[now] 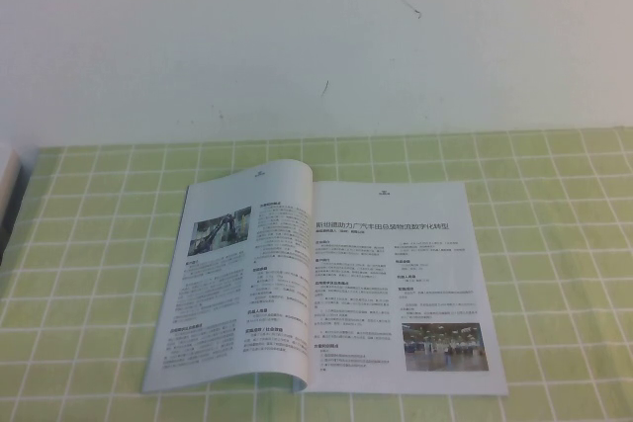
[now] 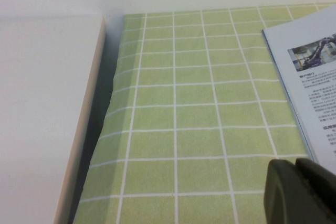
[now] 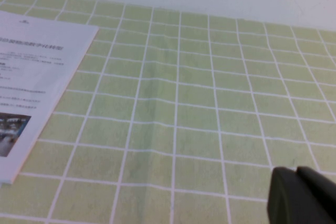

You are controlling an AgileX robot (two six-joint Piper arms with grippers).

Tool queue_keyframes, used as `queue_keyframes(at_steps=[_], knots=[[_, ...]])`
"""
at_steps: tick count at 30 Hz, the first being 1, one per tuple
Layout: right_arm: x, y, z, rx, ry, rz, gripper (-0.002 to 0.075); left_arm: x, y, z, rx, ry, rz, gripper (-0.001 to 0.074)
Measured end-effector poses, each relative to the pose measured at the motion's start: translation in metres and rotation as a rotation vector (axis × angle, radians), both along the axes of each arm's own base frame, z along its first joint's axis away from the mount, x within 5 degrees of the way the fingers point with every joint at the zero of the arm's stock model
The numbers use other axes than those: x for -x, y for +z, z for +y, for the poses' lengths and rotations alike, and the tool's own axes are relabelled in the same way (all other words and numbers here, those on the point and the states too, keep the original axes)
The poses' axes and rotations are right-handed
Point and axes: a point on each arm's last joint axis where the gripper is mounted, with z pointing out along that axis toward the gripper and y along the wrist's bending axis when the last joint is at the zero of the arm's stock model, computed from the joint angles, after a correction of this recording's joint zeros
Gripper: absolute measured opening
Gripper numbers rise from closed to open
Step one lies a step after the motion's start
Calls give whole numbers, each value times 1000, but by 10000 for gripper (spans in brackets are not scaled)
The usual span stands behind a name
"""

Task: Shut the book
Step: 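Close the open booklet and leave it lying on the table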

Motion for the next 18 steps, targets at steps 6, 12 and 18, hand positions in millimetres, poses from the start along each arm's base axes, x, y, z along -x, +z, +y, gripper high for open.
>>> queue_keyframes(at_steps=[6,12,18], knots=[[-3,4,0,-1,1,-80,-4,-2,7,1,-4,6,-94,-3],[-5,36,1,-7,7,-435,-4,-2,42,3,-21,29,-481,-3],[5,69,1,-12,13,-814,-4,9,69,4,-35,48,-805,-3]])
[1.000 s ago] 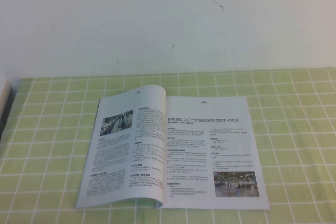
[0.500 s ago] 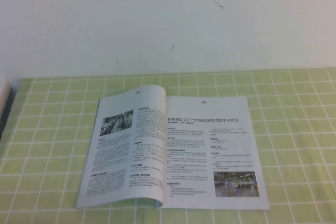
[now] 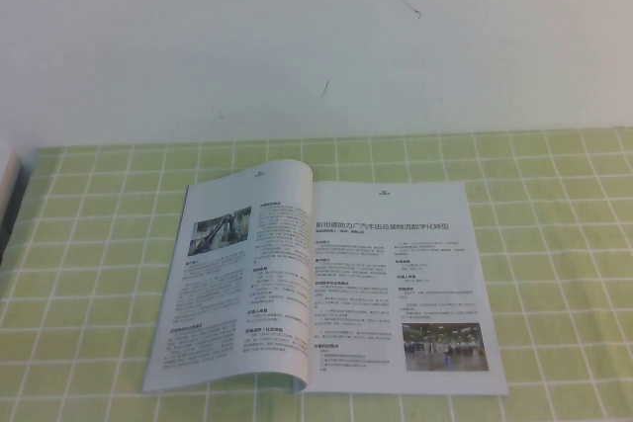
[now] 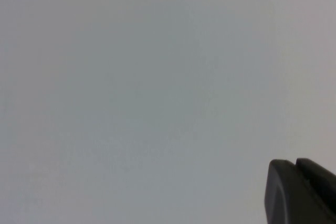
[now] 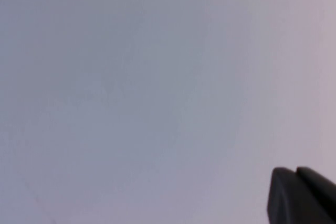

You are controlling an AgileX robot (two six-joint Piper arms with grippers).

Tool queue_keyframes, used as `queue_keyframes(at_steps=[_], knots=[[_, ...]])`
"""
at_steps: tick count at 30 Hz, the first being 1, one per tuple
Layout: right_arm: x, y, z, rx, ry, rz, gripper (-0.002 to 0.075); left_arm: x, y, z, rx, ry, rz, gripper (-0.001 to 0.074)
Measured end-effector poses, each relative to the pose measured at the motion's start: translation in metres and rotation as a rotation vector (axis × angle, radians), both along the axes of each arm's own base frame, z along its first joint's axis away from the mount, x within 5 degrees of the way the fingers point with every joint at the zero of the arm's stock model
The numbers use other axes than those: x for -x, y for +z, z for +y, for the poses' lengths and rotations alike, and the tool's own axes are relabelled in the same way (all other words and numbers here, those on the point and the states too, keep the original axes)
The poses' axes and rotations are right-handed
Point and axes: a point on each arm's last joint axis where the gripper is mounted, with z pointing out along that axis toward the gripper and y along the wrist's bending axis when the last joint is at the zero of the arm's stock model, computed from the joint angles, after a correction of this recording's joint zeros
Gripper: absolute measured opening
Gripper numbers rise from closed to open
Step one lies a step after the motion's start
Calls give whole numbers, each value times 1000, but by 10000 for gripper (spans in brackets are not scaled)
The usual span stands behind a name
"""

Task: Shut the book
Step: 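Close the open booklet and leave it lying on the table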

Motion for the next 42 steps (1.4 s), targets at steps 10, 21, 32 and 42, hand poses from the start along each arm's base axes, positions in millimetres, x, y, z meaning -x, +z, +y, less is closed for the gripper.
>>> queue_keyframes(at_steps=[10,21,32,42], knots=[[19,24,0,-2,6,-338,-4,6,9,0,22,-11,-123,-3],[13,47,0,-17,7,-39,-4,1,5,2,143,-61,-11,-3],[-16,99,-1,-44,-1,443,-4,-12,57,-5,254,-128,522,-3],[-75,97,20,104,214,980,-4,-70,56,-16,29,-201,1067,-3]])
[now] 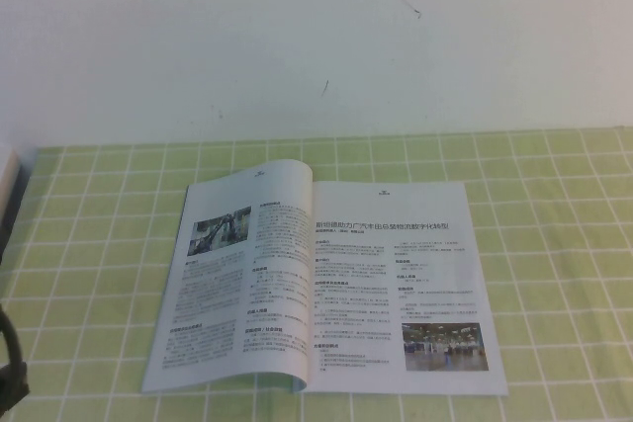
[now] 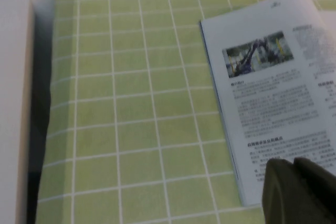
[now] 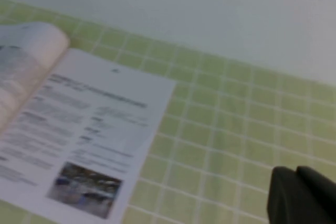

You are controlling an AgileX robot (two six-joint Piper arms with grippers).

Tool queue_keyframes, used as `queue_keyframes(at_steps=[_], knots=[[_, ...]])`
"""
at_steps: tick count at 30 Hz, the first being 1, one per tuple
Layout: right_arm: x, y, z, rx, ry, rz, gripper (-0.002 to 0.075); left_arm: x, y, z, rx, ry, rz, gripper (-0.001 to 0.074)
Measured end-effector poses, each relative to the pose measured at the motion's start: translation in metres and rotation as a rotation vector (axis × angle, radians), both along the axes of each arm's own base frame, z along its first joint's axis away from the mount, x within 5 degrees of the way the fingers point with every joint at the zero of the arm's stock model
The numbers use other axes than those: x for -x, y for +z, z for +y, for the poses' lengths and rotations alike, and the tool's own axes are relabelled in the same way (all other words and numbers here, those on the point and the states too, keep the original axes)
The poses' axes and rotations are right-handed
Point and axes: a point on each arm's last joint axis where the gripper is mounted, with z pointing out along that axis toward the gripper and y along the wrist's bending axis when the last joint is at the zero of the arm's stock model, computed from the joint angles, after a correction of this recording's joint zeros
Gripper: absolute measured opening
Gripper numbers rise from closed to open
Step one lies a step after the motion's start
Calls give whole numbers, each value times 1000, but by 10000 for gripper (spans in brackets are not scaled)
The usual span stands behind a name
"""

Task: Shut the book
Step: 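Close the open booklet and leave it lying on the table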

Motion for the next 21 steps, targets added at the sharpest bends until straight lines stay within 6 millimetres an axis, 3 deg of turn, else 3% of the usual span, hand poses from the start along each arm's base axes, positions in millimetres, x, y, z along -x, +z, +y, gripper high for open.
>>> queue_keyframes(at_steps=[9,16,21], knots=[[-37,-13,22,-336,87,173,-4,-32,-23,-7,80,-34,180,-3],[-71,-38,33,-324,239,262,-4,-62,-41,-21,207,-129,306,-3],[-107,-67,44,-294,307,403,-4,-99,-55,-31,249,-251,416,-3]])
